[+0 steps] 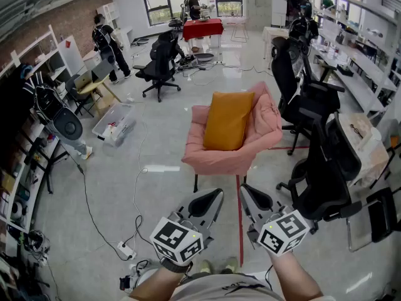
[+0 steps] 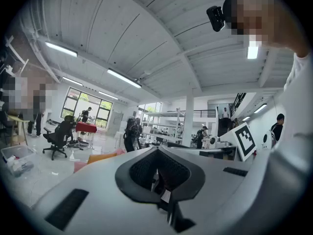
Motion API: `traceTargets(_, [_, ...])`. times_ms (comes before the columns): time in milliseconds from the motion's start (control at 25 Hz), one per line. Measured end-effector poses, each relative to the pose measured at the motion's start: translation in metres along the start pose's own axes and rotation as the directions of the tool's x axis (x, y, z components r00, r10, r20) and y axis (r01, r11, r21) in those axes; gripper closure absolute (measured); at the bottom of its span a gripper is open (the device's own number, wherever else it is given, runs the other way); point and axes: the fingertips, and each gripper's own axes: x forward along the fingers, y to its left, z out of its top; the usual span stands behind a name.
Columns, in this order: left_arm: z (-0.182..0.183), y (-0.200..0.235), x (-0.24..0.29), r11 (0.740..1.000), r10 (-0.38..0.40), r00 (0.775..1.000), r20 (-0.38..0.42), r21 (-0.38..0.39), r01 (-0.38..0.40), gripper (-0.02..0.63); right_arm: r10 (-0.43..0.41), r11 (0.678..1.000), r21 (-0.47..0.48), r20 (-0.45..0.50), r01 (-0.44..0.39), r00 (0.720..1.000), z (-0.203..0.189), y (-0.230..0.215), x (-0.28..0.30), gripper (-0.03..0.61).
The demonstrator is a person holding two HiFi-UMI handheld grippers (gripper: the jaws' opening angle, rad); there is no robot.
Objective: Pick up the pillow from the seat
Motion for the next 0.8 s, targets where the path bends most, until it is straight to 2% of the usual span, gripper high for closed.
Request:
traceTargets(440, [0.001, -0.001, 0.007, 1.0, 0.004, 1.0, -0.004, 0.006, -0.004, 0.604, 0.012, 1.0, -0.018, -0.006, -0.012, 1.0, 0.003, -0.004, 0.001, 0.563])
traceTargets(800, [0.001, 0.01, 0.013, 0.999, 0.032, 0.999, -0.006, 0.016, -0.031, 0.604, 0.019, 0.999, 0.05, 0.052, -0.022, 0.998, 0.012, -0.024, -0.004, 0.561])
